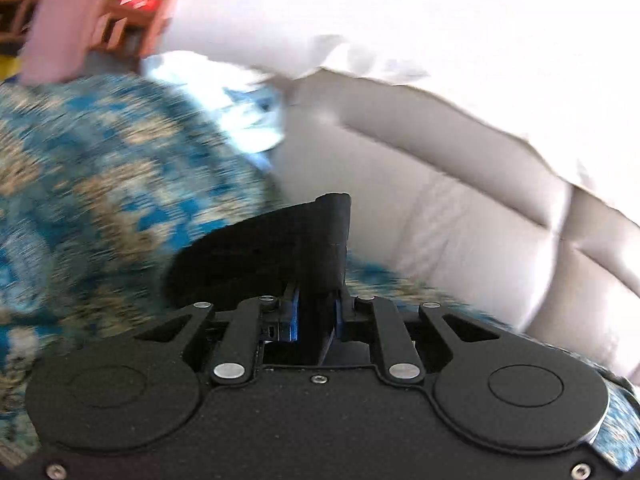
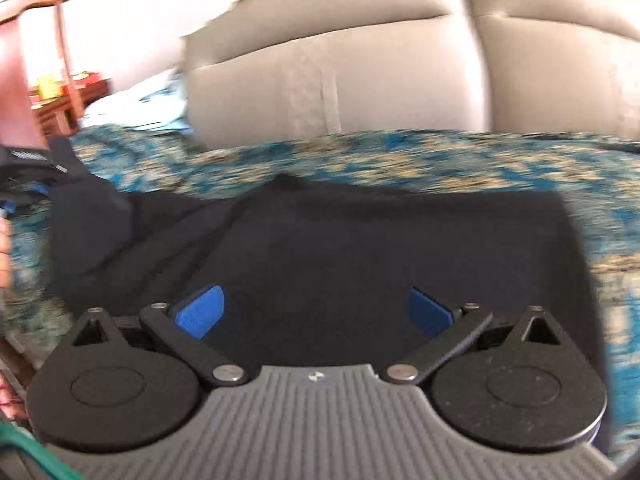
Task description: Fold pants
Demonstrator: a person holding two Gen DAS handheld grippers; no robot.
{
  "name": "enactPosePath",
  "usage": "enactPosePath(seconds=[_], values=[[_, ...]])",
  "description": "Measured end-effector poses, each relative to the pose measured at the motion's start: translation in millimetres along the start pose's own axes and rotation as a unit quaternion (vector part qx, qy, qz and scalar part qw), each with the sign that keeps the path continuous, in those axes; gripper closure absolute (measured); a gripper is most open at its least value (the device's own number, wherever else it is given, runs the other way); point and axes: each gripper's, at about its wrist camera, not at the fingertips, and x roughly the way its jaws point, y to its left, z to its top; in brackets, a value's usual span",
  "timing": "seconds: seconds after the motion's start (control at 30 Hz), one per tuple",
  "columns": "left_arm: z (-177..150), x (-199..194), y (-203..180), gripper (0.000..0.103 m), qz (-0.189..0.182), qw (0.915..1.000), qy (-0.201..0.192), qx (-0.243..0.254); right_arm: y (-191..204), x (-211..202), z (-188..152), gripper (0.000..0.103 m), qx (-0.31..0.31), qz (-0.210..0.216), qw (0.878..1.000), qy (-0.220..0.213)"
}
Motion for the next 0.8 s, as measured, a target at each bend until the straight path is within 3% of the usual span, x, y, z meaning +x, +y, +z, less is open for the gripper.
enactPosePath(seconds=[0.13,0.23,0.3,0.4,0.57,0.6,0.73,0.8], values=[[0,-14,-64,0.089,-0.069,0.9968,-0.001,0.04,-33,-13,5,0.0,0.023,-0.027,0.999,-0.004],[-15,-30,-114,0.088,-0.134,0.9875,0.002,0.084,-55,-18,4,0.0,0.045,-0.032,0.998,0.006],[-34,-37,-143,0.088,-0.173,0.9775,0.023,0.118,-64,-23,0,0.0,0.043,-0.035,0.998,0.003],[-81,-38,-182,0.088,-0.22,0.9545,0.071,0.188,-78,-33,-7,0.0,0.053,-0.045,0.998,-0.008],[-160,-14,-212,0.086,-0.233,0.9171,0.196,0.257,-110,-42,-20,0.0,0.103,-0.051,0.993,-0.005],[-170,-9,-213,0.083,-0.232,0.913,0.21,0.261,-115,-43,-22,0.0,0.109,-0.054,0.993,-0.002],[-184,-22,-219,0.07,-0.235,0.905,0.201,0.292,-125,-46,-26,0.0,0.129,-0.072,0.989,-0.001],[-180,-30,-218,0.062,-0.253,0.8996,0.211,0.287,-126,-49,-27,0.0,0.135,-0.076,0.988,-0.006]])
